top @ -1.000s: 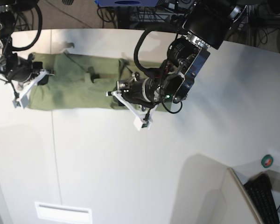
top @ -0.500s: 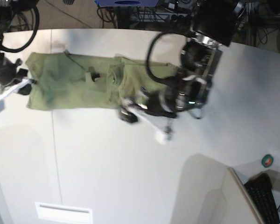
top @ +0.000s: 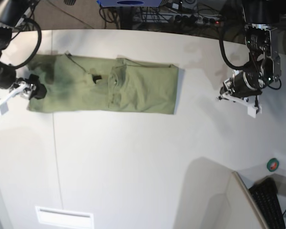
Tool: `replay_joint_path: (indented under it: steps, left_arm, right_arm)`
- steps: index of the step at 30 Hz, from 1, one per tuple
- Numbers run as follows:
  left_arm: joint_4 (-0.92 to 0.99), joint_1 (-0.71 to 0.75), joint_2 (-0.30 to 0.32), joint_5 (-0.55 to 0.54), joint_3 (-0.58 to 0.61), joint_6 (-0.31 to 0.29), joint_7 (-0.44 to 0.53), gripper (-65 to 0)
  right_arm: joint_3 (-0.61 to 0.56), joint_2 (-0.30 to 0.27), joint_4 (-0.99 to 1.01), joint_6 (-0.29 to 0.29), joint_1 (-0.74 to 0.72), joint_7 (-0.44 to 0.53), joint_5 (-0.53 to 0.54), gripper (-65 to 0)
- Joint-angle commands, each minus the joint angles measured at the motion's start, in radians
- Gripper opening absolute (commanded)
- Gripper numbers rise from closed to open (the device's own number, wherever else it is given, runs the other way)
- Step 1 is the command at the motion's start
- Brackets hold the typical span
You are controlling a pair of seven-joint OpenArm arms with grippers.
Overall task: Layout the t-shirt on the table in an organized manner, then fold the t-shirt properly
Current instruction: 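Grasp both ends of the folded shirt and fold them toward the middle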
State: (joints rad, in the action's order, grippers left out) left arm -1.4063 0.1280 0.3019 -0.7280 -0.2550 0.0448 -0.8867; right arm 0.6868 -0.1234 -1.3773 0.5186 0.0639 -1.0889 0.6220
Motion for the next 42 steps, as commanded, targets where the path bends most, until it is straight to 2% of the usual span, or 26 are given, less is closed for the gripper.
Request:
replay_joint_path:
  steps: [1,4,6,8,15,18,21,24,26,29,34,35,37,42]
  left_arm:
    - [-0.015,-0.015,0.001,-0.015,0.006,-0.012,0.008,-65.0]
    - [-0.008,-0.015,-0.013,-0.012,0.007,-0.012,0.01,-65.0]
    - [-0.008,-0.021,-0.027,-0.009,0.009,-0.012,0.013,-65.0]
    - [-0.008,-0.024,-0.03,-0.009,0.026,-0.012,0.037,-65.0]
    - [-0.006,-0.027,-0.03,-0.009,0.236,-0.012,0.189,-65.0]
    - [-0.006,-0.027,-0.033,-0.009,0.259,-0.012,0.191,-65.0]
    - [-0.005,-0.027,-0.033,-0.009,0.262,-0.012,0.191,-65.0]
    - [-0.005,-0.027,-0.034,-0.009,0.263,-0.012,0.191,-65.0]
    - [0.008,-0.037,-0.054,-0.009,0.263,-0.012,0.191,-65.0]
    - [0.017,-0.044,-0.079,-0.009,0.27,-0.012,0.191,-65.0]
    - [0.023,-0.054,-0.099,-0.009,0.337,-0.012,0.191,-65.0]
    - [0.023,-0.055,-0.1,-0.009,0.349,-0.012,0.191,-65.0]
    - [0.023,-0.057,-0.102,-0.009,0.377,-0.012,0.192,-65.0]
    - [0.063,-0.09,-0.102,-0.009,0.443,-0.012,0.192,-65.0]
  right_arm:
    - [0.007,-0.034,0.032,0.028,-0.023,0.017,0.016,-12.8]
    - [0.029,-0.077,0.16,0.125,-0.059,0.017,0.016,-12.8]
    - [0.034,-0.08,0.201,0.153,-0.066,0.016,0.016,-12.8]
    - [0.026,-0.074,0.209,0.153,-0.063,0.013,0.016,-12.8]
    - [0.024,-0.055,0.275,0.16,-0.063,0.042,0.016,-12.8]
    - [0.004,-0.083,0.301,0.16,-0.059,0.106,0.011,-12.8]
    - [-0.039,-0.104,0.327,0.16,-0.057,0.102,0.016,-13.1]
    - [-0.072,-0.094,0.329,0.162,-0.057,0.065,0.016,-13.2]
    - [-0.097,-0.06,0.313,0.162,-0.057,0.057,0.016,-13.4]
    - [-0.126,-0.04,0.266,0.162,-0.042,0.06,0.016,-13.4]
    - [-0.088,-0.035,0.315,0.154,-0.065,0.066,0.014,-13.8]
    - [-0.071,-0.037,0.33,0.154,-0.065,0.066,0.012,-15.3]
    - [-0.059,-0.051,0.342,0.154,-0.066,0.066,0.012,-22.8]
    - [-0.054,-0.057,0.339,0.157,-0.091,0.066,0.012,-52.2]
